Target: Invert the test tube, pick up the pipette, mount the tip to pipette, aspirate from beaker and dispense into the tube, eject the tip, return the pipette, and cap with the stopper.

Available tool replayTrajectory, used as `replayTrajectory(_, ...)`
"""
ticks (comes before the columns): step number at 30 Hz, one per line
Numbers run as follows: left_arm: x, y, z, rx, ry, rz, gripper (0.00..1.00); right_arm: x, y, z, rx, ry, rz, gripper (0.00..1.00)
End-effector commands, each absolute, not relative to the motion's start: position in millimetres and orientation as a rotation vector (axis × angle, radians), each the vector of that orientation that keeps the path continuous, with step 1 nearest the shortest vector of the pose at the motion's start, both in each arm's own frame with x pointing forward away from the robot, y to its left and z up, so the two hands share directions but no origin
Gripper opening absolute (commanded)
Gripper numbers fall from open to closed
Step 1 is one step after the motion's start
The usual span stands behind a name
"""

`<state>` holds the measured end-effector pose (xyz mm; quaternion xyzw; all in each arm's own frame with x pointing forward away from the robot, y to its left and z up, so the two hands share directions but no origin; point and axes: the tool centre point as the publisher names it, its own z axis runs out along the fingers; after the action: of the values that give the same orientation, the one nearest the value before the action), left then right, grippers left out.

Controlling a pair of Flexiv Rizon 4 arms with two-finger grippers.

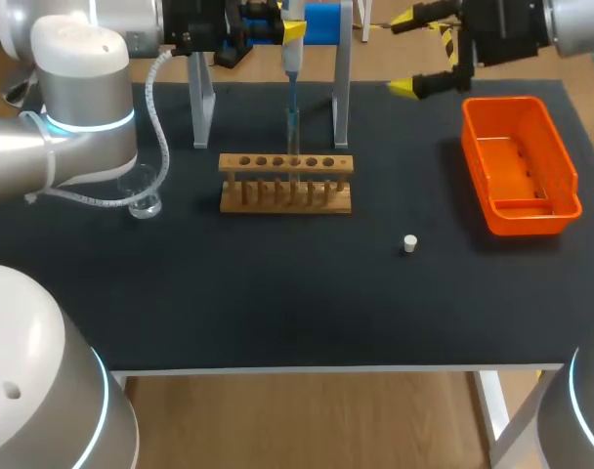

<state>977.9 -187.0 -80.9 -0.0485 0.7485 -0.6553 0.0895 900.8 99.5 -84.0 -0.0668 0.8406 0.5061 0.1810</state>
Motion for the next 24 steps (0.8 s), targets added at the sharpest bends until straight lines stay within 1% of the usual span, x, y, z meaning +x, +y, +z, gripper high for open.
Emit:
replayTrajectory(1, 978.8, -187.8, -80.5, -0.146, 2.227, -1.948, 0.00, 913.3, 114.2, -64.1, -0.192, 2.383, 1.427, 1.00)
replayTrajectory(3, 978.8, -187.8, -80.5, -0.146, 2.227, -1.948, 0.00, 916.2, 118.3, -53.5, -0.193, 2.374, 1.440, 0.95)
replayTrajectory(4, 978.8, -187.8, -80.5, -0.146, 2.227, -1.948, 0.00, 917.4, 120.2, -48.5, -0.194, 2.369, 1.444, 0.65)
replayTrajectory(5, 978.8, -187.8, -80.5, -0.146, 2.227, -1.948, 0.00, 919.4, 122.6, -43.1, -0.195, 2.367, 1.445, 0.47)
replayTrajectory(6, 978.8, -187.8, -80.5, -0.146, 2.227, -1.948, 0.00, 921.9, 124.5, -38.0, -0.180, 2.364, 1.439, 0.41)
replayTrajectory(8, 978.8, -187.8, -80.5, -0.146, 2.227, -1.948, 0.00, 926.3, 127.5, -28.7, -0.141, 2.373, 1.446, 0.00)
replayTrajectory(13, 978.8, -187.8, -80.5, -0.146, 2.227, -1.948, 0.00, 937.1, 129.6, -11.3, 0.020, 2.409, 1.570, 0.00)
replayTrajectory(24, 978.8, -187.8, -80.5, -0.146, 2.227, -1.948, 0.00, 937.1, 129.6, -11.3, 0.020, 2.409, 1.570, 0.00)
